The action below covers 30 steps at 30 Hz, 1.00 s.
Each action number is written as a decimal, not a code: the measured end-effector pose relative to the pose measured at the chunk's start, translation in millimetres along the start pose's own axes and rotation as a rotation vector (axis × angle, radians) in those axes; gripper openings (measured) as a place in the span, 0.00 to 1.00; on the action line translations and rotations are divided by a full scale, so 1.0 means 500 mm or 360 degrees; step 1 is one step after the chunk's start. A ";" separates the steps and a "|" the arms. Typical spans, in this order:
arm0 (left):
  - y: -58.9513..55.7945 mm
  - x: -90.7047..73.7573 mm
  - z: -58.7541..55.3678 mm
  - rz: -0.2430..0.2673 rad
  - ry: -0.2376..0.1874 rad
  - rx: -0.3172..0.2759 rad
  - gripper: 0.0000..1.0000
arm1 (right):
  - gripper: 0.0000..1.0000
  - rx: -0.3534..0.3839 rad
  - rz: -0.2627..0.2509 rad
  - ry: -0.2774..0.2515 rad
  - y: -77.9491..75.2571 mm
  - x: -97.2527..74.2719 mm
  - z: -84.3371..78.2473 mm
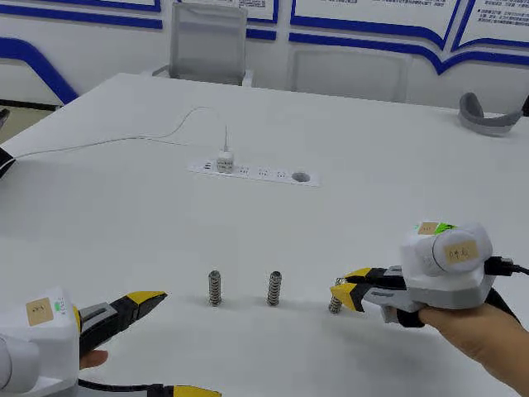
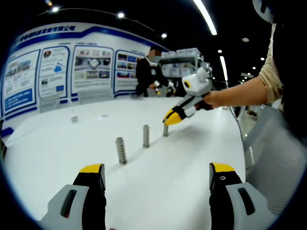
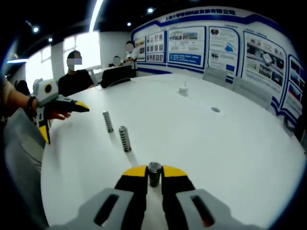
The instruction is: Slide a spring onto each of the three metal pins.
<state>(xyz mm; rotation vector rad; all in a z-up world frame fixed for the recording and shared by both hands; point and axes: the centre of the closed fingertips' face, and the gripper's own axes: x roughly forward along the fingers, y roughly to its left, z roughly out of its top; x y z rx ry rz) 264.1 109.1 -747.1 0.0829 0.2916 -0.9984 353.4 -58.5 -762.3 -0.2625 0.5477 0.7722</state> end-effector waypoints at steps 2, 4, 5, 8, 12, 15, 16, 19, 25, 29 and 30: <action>0.000 -0.001 0.000 0.0001 -0.0001 -0.0002 0.91 | 0.12 0.0003 -0.0002 0.0002 0.000 0.001 -0.003; 0.001 -0.001 0.000 0.0002 -0.0001 -0.0002 0.91 | 0.12 0.0005 -0.0004 0.0005 0.000 0.003 -0.005; 0.001 -0.001 -0.001 0.0002 -0.0001 -0.0002 0.91 | 0.12 0.0013 -0.0003 -0.0006 0.000 0.003 -0.003; 0.002 0.000 -0.002 0.0002 0.0000 -0.0001 0.91 | 0.12 0.0008 -0.0008 -0.0002 -0.001 0.003 -0.004; 0.002 0.000 -0.003 0.0000 0.0001 0.0000 0.91 | 0.12 0.0003 -0.0014 0.0005 -0.002 0.004 -0.006; 0.004 0.001 -0.004 0.0001 0.0001 0.0000 0.91 | 0.14 -0.0004 -0.0018 0.0008 -0.002 0.004 -0.008; 0.004 0.001 -0.004 0.0002 0.0000 -0.0001 0.91 | 0.15 -0.0008 -0.0020 0.0007 -0.001 0.004 -0.008; 0.005 0.001 -0.006 0.0003 0.0004 0.0000 0.91 | 0.15 -0.0013 -0.0021 0.0010 -0.001 0.003 -0.010; 0.005 0.001 -0.006 0.0004 0.0007 0.0002 0.91 | 0.20 -0.0036 -0.0031 0.0020 0.000 -0.006 -0.022; 0.006 0.002 -0.006 0.0002 0.0010 0.0004 0.91 | 0.23 -0.0049 -0.0038 0.0021 -0.001 -0.015 -0.028; 0.006 0.002 -0.007 0.0002 0.0010 0.0004 0.92 | 0.23 -0.0052 -0.0038 0.0019 -0.001 -0.018 -0.030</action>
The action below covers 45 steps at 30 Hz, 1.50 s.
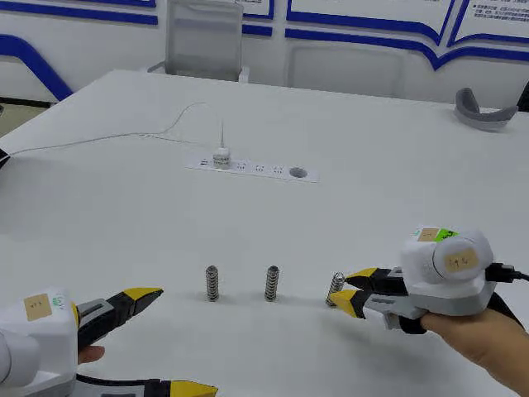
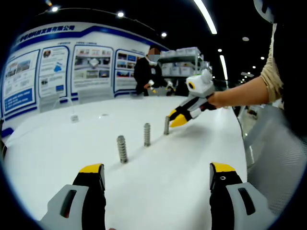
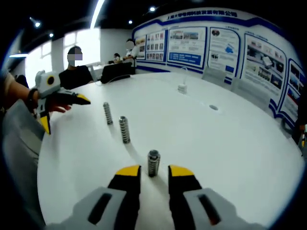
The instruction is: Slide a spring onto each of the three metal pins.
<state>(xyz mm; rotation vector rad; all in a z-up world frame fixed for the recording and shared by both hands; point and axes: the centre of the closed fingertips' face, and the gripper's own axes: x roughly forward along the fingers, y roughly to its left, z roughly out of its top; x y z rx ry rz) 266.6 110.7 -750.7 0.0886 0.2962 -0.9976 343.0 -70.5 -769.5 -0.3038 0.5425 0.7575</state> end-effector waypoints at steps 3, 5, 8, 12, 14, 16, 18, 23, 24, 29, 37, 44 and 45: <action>0.000 0.001 -0.001 -0.0002 0.0005 0.0003 0.92 | 0.26 -0.0004 -0.0002 0.0000 0.000 -0.007 -0.005; 0.000 0.001 -0.003 -0.0004 0.0009 0.0007 0.92 | 0.29 -0.0010 0.0002 -0.0004 0.002 -0.013 -0.008; 0.002 0.001 -0.004 -0.0005 0.0010 0.0008 0.92 | 0.31 -0.0024 0.0005 -0.0007 0.006 -0.020 -0.012; 0.006 0.001 -0.005 0.0000 0.0007 0.0004 0.92 | 0.34 -0.0044 0.0012 -0.0022 0.013 -0.031 -0.014; 0.007 0.001 -0.006 -0.0001 0.0009 0.0004 0.92 | 0.36 -0.0050 0.0016 -0.0039 0.017 -0.036 -0.012; 0.009 0.002 -0.008 -0.0001 0.0014 0.0005 0.92 | 0.38 -0.0053 0.0021 -0.0045 0.019 -0.040 -0.012; 0.009 0.001 -0.009 -0.0001 0.0014 0.0004 0.92 | 0.40 -0.0056 0.0025 -0.0059 0.022 -0.043 -0.012; 0.014 0.001 -0.012 0.0004 0.0018 0.0002 0.92 | 0.44 -0.0065 0.0037 -0.0079 0.033 -0.052 -0.016; 0.015 0.000 -0.012 0.0005 0.0018 0.0000 0.92 | 0.45 -0.0066 0.0040 -0.0080 0.035 -0.054 -0.017; 0.016 -0.002 -0.015 0.0012 0.0022 -0.0008 0.92 | 0.48 -0.0075 0.0044 -0.0103 0.041 -0.065 -0.016; 0.021 -0.006 -0.020 0.0026 0.0023 -0.0020 0.92 | 0.53 -0.0092 0.0065 -0.0133 0.058 -0.082 -0.019; 0.020 -0.008 -0.019 0.0031 0.0021 -0.0025 0.92 | 0.55 -0.0090 0.0063 -0.0148 0.065 -0.096 -0.026; 0.021 -0.009 -0.019 0.0033 0.0020 -0.0024 0.92 | 0.56 -0.0085 0.0060 -0.0154 0.064 -0.099 -0.026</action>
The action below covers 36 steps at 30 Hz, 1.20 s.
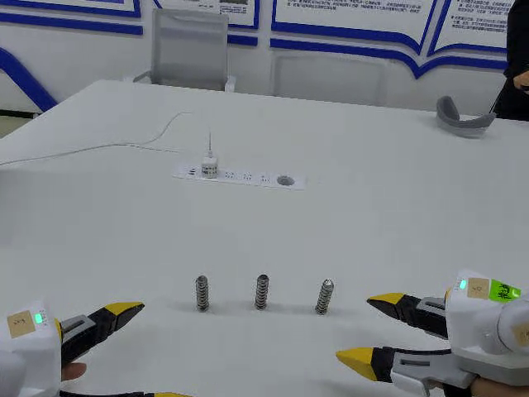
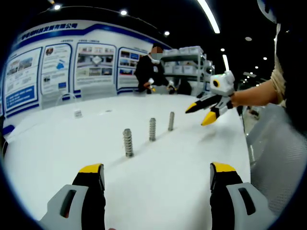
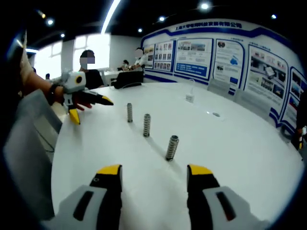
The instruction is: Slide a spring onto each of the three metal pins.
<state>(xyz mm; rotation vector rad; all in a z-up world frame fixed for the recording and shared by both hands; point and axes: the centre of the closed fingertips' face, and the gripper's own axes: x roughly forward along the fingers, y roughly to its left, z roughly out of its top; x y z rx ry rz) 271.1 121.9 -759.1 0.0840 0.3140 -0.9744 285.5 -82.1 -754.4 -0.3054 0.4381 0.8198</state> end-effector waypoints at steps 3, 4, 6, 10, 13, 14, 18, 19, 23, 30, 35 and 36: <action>0.002 -0.001 0.001 0.0004 -0.0002 -0.0001 0.92 | 0.57 0.0001 -0.0007 -0.0008 0.001 -0.006 0.000; 0.002 -0.001 0.001 0.0005 -0.0002 -0.0001 0.92 | 0.57 0.0002 -0.0009 -0.0010 0.001 -0.008 -0.001; 0.002 -0.002 0.001 0.0007 -0.0003 -0.0002 0.92 | 0.57 0.0001 -0.0012 -0.0015 0.002 -0.012 -0.002; 0.003 -0.003 0.003 0.0011 -0.0006 -0.0002 0.92 | 0.58 0.0002 -0.0017 -0.0022 0.007 -0.019 -0.005; 0.004 -0.004 0.003 0.0013 -0.0007 -0.0001 0.92 | 0.58 0.0004 -0.0022 -0.0024 0.007 -0.022 -0.007; 0.004 -0.004 0.003 0.0014 -0.0007 -0.0002 0.92 | 0.58 0.0006 -0.0024 -0.0025 0.007 -0.023 -0.007; 0.005 -0.004 0.003 0.0017 -0.0012 -0.0003 0.92 | 0.59 0.0022 -0.0038 -0.0041 0.006 -0.028 -0.008; 0.006 -0.004 0.003 0.0018 -0.0013 -0.0004 0.92 | 0.59 0.0024 -0.0039 -0.0042 0.007 -0.028 -0.009; 0.007 -0.004 0.003 0.0019 -0.0012 -0.0003 0.92 | 0.59 0.0031 -0.0042 -0.0042 0.010 -0.030 -0.012; 0.005 -0.002 0.002 0.0016 -0.0008 -0.0002 0.92 | 0.59 0.0050 -0.0056 -0.0054 0.006 -0.032 -0.012; 0.009 -0.002 0.000 0.0022 -0.0009 -0.0008 0.92 | 0.59 0.0052 -0.0055 -0.0061 0.007 -0.031 -0.010; 0.009 -0.002 0.000 0.0023 -0.0007 -0.0008 0.92 | 0.59 0.0053 -0.0053 -0.0061 0.007 -0.030 -0.010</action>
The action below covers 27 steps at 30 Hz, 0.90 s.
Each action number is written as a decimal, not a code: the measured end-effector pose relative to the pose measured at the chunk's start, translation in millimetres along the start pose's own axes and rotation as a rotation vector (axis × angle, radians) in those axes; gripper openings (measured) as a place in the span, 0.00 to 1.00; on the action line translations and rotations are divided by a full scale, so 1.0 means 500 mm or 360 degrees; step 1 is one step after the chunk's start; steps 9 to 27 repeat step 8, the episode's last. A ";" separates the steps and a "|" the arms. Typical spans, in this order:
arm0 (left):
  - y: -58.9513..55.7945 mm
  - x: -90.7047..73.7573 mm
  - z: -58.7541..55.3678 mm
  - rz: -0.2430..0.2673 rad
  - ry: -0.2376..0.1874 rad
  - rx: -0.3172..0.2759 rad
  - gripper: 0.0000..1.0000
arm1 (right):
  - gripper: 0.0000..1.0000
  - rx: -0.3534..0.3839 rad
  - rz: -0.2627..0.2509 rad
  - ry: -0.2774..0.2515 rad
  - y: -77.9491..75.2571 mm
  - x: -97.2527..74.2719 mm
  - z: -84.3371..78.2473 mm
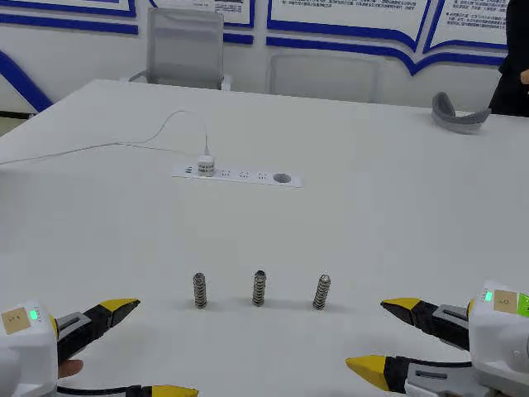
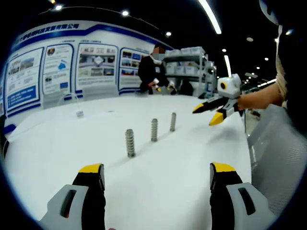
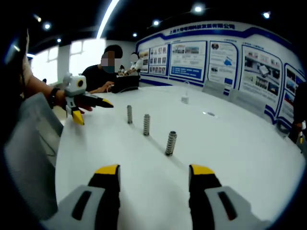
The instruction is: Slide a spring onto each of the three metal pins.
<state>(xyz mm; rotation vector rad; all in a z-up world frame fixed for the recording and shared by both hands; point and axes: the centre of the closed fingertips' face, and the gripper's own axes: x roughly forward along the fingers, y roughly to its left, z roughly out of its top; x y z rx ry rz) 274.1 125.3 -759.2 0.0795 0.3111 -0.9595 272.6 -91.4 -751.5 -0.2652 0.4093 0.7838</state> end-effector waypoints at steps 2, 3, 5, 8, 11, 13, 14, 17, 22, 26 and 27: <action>0.000 0.000 -0.002 0.0001 0.0003 -0.0001 0.92 | 0.59 0.0002 0.0001 0.0000 0.000 0.001 0.000; 0.000 0.000 -0.003 0.0001 0.0004 -0.0002 0.92 | 0.59 0.0003 0.0002 -0.0001 -0.001 0.002 0.000; 0.000 0.001 -0.003 0.0002 0.0005 -0.0004 0.92 | 0.59 0.0003 0.0004 -0.0003 -0.001 0.002 0.000; 0.000 0.002 -0.003 0.0005 0.0003 -0.0006 0.92 | 0.59 0.0002 0.0006 -0.0004 -0.001 0.002 0.001; 0.000 0.002 -0.003 0.0005 0.0003 -0.0006 0.92 | 0.59 0.0002 0.0006 -0.0004 -0.001 0.002 0.001; 0.000 0.002 -0.003 0.0005 0.0003 -0.0006 0.92 | 0.59 0.0002 0.0006 -0.0004 -0.001 0.002 0.001; 0.000 0.002 -0.003 0.0005 0.0003 -0.0006 0.92 | 0.59 0.0002 0.0006 -0.0004 -0.001 0.002 0.001; 0.000 0.002 -0.003 0.0005 0.0003 -0.0006 0.92 | 0.59 0.0002 0.0006 -0.0004 -0.001 0.002 0.001; 0.000 0.002 -0.003 0.0005 0.0003 -0.0006 0.92 | 0.59 0.0002 0.0006 -0.0004 -0.001 0.002 0.001; 0.000 0.002 -0.003 0.0005 0.0003 -0.0006 0.92 | 0.59 0.0002 0.0006 -0.0004 -0.001 0.002 0.001; 0.000 0.002 -0.003 0.0005 0.0003 -0.0006 0.92 | 0.59 0.0002 0.0006 -0.0004 -0.001 0.002 0.001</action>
